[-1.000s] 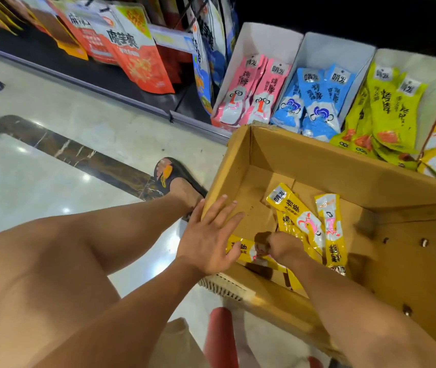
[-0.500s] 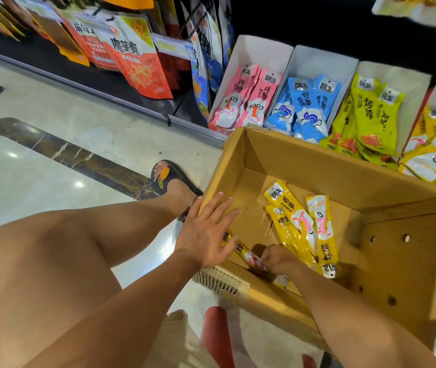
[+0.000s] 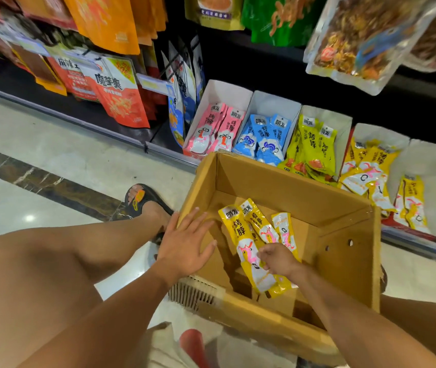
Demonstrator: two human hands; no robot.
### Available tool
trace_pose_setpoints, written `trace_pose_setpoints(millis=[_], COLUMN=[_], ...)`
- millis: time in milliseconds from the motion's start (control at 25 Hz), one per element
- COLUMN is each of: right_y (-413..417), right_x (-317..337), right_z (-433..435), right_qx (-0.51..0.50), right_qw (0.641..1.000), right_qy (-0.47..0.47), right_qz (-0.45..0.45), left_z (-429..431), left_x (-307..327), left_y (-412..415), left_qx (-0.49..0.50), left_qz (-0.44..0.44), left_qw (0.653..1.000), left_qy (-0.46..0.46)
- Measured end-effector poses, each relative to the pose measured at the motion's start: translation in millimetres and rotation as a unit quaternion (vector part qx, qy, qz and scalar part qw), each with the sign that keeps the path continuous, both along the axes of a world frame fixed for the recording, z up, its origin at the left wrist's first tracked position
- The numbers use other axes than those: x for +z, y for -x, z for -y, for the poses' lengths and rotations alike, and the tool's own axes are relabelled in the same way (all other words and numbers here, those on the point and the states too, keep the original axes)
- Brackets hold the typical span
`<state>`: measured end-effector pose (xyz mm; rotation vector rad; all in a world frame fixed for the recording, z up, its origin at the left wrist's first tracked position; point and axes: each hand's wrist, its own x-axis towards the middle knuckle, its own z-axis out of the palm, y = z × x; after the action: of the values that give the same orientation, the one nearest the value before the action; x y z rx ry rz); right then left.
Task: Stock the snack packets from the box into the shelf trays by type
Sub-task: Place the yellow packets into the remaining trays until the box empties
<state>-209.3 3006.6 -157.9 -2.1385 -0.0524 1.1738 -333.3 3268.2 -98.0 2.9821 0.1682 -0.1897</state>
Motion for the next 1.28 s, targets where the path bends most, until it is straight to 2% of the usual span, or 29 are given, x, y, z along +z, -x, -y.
trace_pose_setpoints(millis=[200, 280, 320, 360, 400, 480, 520, 600, 680, 840, 960, 1160, 1280], right_y=[-1.5, 1.6, 3.6, 5.9, 7.8, 10.5, 11.2, 10.7, 7.2, -3.5, -3.9, 0.3, 1.3], right_x=[59.7, 76.9, 82.0, 86.4, 88.1, 86.9, 84.5, 79.1, 68.9, 21.4, -25.6, -82.4, -100.3], right_z=[-2.2, -5.6, -8.1, -10.1, -12.0, -14.0, -14.6, -15.2, -13.4, 6.9, 30.0, 52.2, 42.9], right_qx=[-0.127, -0.147, -0.156, -0.16, -0.158, -0.137, -0.128, -0.122, -0.123, -0.162, -0.136, 0.001, 0.03], right_qw=[0.988, 0.982, 0.978, 0.976, 0.975, 0.976, 0.976, 0.976, 0.978, 0.983, 0.991, 0.99, 0.985], right_qy=[-0.086, -0.117, -0.132, -0.145, -0.157, -0.169, -0.173, -0.179, -0.169, -0.09, 0.008, 0.144, 0.168], right_qz=[0.024, 0.034, 0.033, 0.028, 0.025, 0.02, 0.018, 0.015, 0.013, 0.003, -0.015, -0.014, -0.028], left_z=[32.9, 49.6, 56.5, 63.0, 68.0, 72.8, 73.8, 72.5, 68.9, 52.0, 40.5, 37.6, 35.0], left_x=[17.1, 17.3, 17.5, 19.3, 18.7, 19.4, 20.6, 22.6, 20.6, 3.5, -9.6, -22.8, -35.6], left_y=[-19.4, -28.8, -34.1, -38.6, -42.5, -47.8, -49.2, -49.6, -50.3, -54.9, -55.3, -54.9, -55.8], left_qx=[0.074, 0.101, 0.142, 0.19, 0.232, 0.273, 0.283, 0.301, 0.31, 0.342, 0.352, 0.356, 0.374], left_qz=[0.037, 0.021, -0.016, -0.047, -0.06, -0.064, -0.065, -0.063, -0.048, -0.02, -0.017, -0.033, -0.056], left_qw=[0.99, 0.97, 0.942, 0.898, 0.841, 0.742, 0.709, 0.679, 0.675, 0.727, 0.753, 0.746, 0.744], left_qy=[0.116, 0.222, 0.304, 0.395, 0.486, 0.609, 0.642, 0.667, 0.668, 0.595, 0.556, 0.561, 0.551])
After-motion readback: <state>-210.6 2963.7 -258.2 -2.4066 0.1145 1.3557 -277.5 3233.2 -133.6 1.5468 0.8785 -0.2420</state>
